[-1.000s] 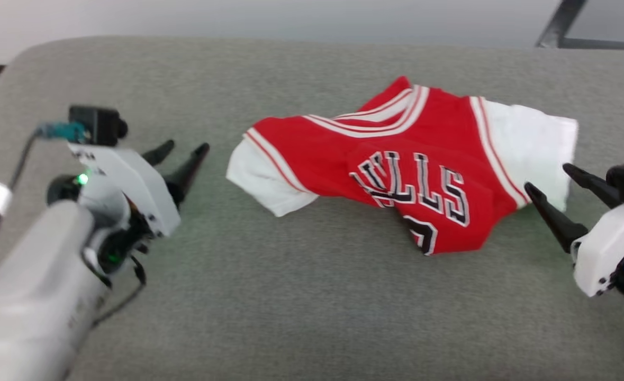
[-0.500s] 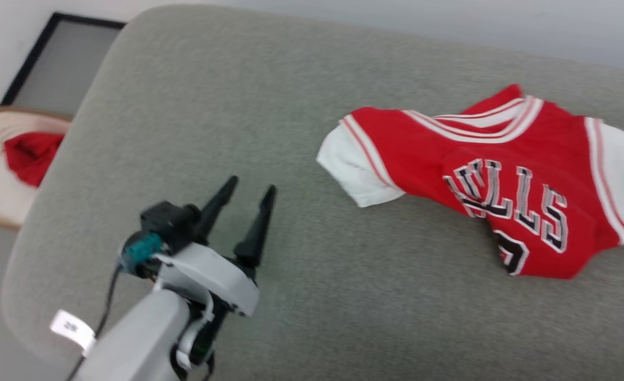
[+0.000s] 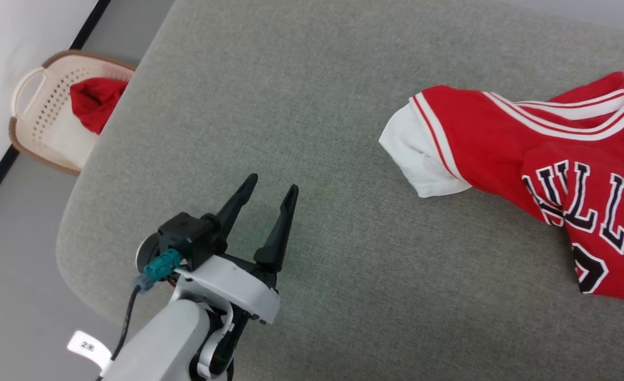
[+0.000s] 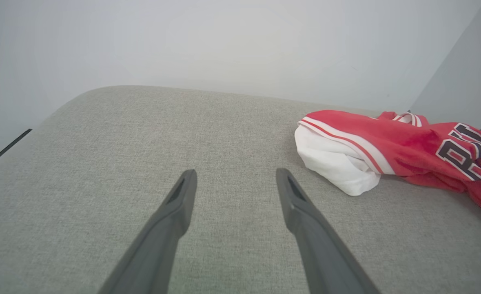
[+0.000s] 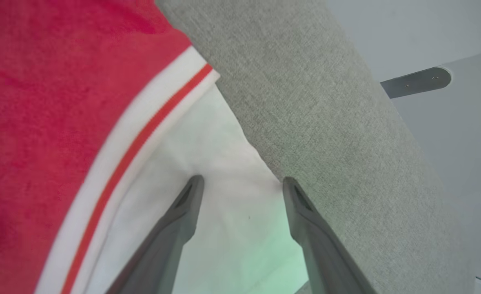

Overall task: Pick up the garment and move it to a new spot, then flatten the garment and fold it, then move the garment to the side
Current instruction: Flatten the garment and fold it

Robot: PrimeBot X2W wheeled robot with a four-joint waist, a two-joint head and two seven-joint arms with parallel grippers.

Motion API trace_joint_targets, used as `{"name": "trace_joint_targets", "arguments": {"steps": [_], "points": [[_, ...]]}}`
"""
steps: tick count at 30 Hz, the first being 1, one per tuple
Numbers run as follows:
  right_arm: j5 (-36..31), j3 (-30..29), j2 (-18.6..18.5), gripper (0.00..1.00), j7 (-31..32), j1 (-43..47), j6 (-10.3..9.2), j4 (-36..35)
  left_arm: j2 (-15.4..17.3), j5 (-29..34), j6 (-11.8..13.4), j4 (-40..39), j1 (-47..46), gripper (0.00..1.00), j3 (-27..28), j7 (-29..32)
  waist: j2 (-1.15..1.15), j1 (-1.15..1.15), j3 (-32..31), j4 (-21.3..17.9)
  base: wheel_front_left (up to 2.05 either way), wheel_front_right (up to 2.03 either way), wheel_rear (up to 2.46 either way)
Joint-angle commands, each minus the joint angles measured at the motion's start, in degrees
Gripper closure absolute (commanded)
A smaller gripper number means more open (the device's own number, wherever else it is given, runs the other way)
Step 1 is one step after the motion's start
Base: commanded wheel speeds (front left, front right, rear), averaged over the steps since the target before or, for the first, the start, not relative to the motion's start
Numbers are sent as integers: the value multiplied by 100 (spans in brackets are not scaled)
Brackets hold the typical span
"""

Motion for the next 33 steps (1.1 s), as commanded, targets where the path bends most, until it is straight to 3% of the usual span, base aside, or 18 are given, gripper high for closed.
{"name": "trace_joint_targets", "arguments": {"steps": [1,4,5,6,8,14,21,23,28,33], "points": [[80,186,11,0,44,21,-4,56,-20,47,6,-31,58,0,47,-22,0,0,134,72,0,0,0],[189,489,-20,0,53,-20,-1,52,-8,68,-11,-104,70,0,132,-23,0,0,170,37,0,0,0],[246,570,-11,16,46,-40,-1,43,2,76,-14,-127,71,0,161,-23,0,0,184,19,0,0,0],[299,645,-11,59,40,-65,0,31,10,81,-16,-146,67,0,187,-16,0,0,194,0,0,0,0],[380,773,-4,100,-1,-163,0,19,23,77,-51,-178,43,0,221,-16,0,0,212,-35,0,0,0],[539,1033,40,100,-141,-484,-6,149,223,178,-321,-194,-537,0,197,200,0,0,290,-117,0,0,0],[685,1293,219,99,-264,-828,-6,281,200,-456,-1141,328,-1844,0,272,1050,0,0,433,-224,0,0,0],[686,1332,244,100,-266,-897,-6,285,202,-572,-1221,485,-2063,0,244,1226,0,0,466,-237,0,0,0],[793,1546,268,100,-193,-1086,-6,277,-40,-1435,-1409,1430,-3044,0,-73,2417,0,0,579,-239,0,0,0],[827,1690,324,100,-115,-1289,-6,260,-193,-2014,-1415,2022,-3700,0,-811,3198,0,0,718,-289,0,0,0]]}}
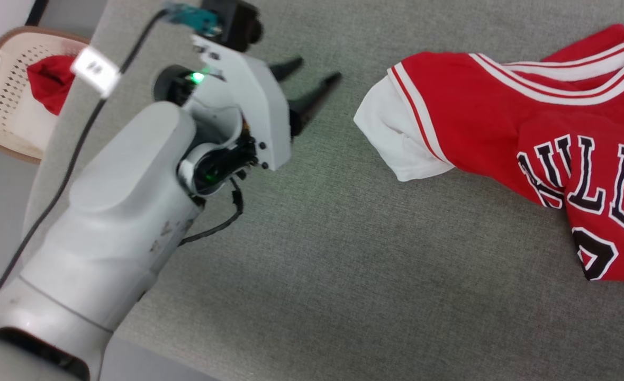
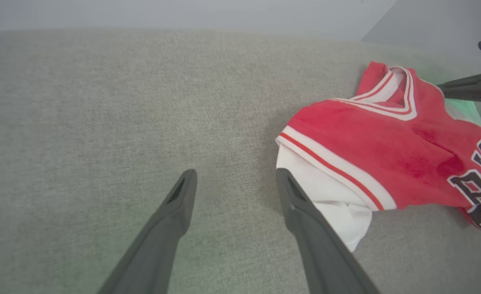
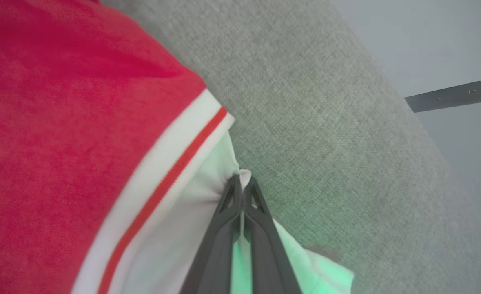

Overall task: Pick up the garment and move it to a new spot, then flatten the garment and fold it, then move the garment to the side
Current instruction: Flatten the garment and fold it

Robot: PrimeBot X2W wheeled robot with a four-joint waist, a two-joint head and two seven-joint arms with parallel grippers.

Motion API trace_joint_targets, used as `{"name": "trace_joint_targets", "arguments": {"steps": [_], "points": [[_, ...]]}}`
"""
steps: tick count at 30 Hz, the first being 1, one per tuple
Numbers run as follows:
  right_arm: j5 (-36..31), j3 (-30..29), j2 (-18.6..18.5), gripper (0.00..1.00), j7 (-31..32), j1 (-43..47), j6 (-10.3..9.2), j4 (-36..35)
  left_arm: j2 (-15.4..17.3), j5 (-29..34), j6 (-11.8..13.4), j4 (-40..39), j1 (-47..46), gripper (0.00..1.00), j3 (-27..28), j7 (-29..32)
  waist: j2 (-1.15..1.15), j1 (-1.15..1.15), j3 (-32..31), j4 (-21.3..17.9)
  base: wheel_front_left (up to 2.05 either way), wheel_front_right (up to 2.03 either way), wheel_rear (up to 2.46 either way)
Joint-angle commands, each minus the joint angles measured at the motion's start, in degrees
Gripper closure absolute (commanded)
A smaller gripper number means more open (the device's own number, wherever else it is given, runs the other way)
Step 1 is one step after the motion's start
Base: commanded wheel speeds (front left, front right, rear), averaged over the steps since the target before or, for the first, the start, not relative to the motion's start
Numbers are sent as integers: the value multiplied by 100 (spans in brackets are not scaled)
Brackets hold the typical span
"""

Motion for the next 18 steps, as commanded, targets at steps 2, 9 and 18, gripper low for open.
{"name": "trace_joint_targets", "arguments": {"steps": [2,9,18], "points": [[-6,264,169,100,80,241,-10,110,-39,-256,-17,126,-156,0,-165,153,0,0,85,-40,0,0,0],[-37,383,271,100,122,46,-6,22,-203,-1375,-19,417,-476,0,-569,588,0,0,259,-145,0,0,0],[-48,465,416,100,90,-74,-3,-9,-300,-1883,-19,721,-718,0,-1073,744,0,0,381,-246,0,0,0]]}}
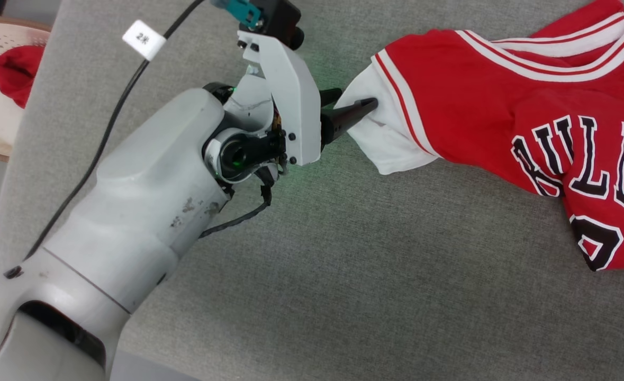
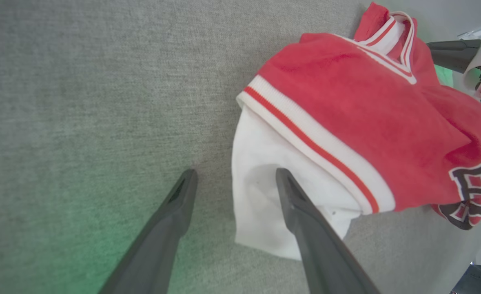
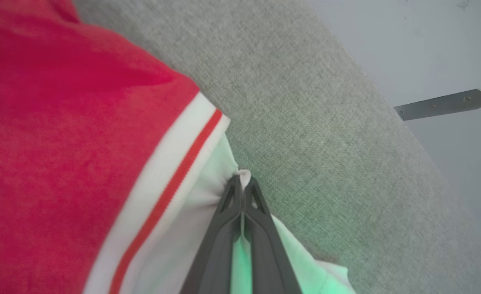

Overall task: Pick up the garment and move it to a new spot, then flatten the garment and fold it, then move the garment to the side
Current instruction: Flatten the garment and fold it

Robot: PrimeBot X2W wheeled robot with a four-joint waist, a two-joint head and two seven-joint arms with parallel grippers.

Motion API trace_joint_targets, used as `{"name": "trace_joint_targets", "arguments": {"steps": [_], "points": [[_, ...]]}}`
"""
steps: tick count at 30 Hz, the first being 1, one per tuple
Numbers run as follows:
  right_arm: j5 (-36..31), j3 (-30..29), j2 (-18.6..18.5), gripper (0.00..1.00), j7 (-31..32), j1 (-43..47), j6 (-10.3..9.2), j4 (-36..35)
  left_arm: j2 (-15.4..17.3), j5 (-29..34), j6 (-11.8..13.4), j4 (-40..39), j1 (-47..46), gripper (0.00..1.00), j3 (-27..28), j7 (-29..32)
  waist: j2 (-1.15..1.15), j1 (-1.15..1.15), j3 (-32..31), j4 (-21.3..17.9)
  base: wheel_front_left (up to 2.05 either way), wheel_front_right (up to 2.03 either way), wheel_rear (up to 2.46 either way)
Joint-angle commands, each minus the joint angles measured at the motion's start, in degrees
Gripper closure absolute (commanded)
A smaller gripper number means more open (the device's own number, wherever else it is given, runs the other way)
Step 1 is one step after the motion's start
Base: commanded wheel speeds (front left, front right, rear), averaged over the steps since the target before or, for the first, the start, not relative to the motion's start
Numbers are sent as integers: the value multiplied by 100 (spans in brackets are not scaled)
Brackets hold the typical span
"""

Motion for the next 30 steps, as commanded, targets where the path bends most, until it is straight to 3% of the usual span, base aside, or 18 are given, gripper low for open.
{"name": "trace_joint_targets", "arguments": {"steps": [1,2,3,4,5,13,21,30], "points": [[16,359,254,100,87,454,6,106,7,4,-15,40,-56,0,-77,-10,0,0,13,-17,0,0,0],[19,363,267,100,86,447,7,101,1,-36,-15,46,-59,0,-109,-49,0,0,22,-25,0,0,0],[19,367,278,100,77,448,13,98,-14,-103,-15,63,-54,25,-117,-91,0,0,24,-31,0,0,0],[21,371,289,100,71,452,16,96,-18,-137,-15,50,-68,92,-156,-105,0,0,25,-38,0,0,0],[28,374,302,100,61,452,18,91,-2,-181,-15,42,-89,100,-186,-125,0,0,26,-44,0,0,0],[219,318,527,100,-361,571,40,154,272,-229,-15,48,-80,100,-344,-743,0,0,-410,-230,0,0,0],[825,-15,471,100,-1251,316,2,342,613,-175,-14,141,-99,100,-452,-1565,0,0,-1107,-655,0,0,0],[1208,-687,674,100,-2081,-125,2,924,752,-112,-14,504,-690,100,-254,-2610,0,0,-962,-1160,0,0,0]]}}
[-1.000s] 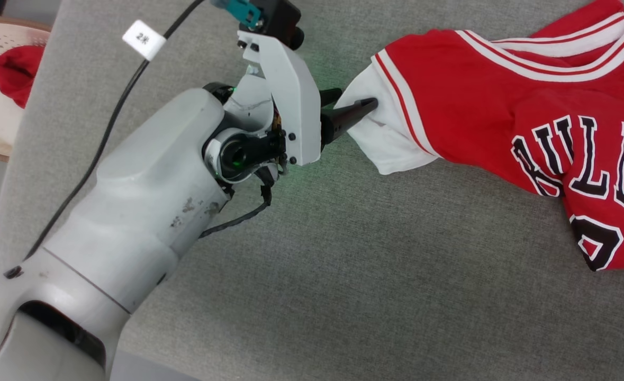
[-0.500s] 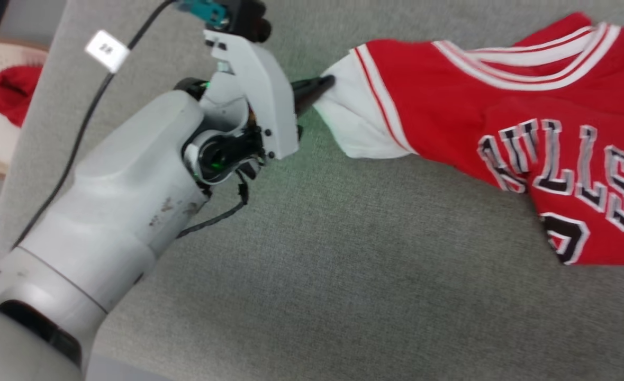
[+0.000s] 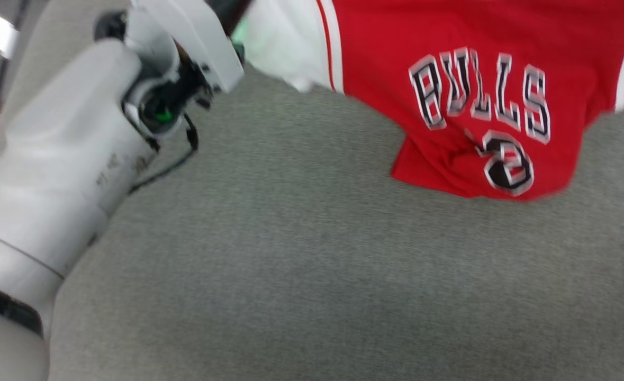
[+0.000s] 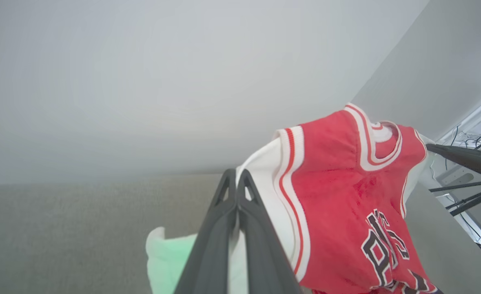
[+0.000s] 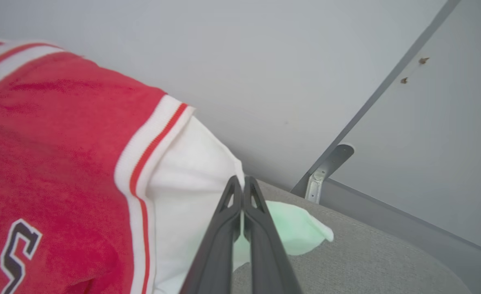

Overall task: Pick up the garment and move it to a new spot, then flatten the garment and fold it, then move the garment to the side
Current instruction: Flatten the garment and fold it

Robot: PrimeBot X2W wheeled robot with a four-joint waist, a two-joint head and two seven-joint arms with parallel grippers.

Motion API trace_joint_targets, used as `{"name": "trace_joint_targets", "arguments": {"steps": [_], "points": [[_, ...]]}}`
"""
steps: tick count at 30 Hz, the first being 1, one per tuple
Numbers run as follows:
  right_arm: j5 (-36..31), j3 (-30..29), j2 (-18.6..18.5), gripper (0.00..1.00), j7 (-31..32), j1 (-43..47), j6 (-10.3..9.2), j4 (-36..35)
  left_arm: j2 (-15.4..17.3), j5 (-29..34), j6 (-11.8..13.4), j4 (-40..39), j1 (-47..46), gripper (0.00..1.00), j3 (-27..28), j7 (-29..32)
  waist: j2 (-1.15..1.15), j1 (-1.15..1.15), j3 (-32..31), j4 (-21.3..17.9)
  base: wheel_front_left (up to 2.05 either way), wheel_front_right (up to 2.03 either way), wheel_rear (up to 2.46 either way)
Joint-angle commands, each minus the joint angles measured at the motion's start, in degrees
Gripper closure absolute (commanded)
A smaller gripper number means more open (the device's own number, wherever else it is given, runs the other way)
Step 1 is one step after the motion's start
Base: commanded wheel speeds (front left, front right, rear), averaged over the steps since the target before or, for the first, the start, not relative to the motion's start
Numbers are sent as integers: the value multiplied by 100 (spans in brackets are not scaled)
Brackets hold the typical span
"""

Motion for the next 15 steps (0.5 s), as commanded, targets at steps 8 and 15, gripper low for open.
{"name": "trace_joint_targets", "arguments": {"steps": [8,15], "points": [[1,-1060,982,100,-1333,-1107,-5,1366,-72,42,-1,930,-1108,100,408,-768,0,0,555,-673,0,0,0],[-74,-1665,1580,100,-2189,-2357,-6,2216,13,139,1,1418,-2330,100,794,-1302,0,0,600,-872,0,0,0]]}}
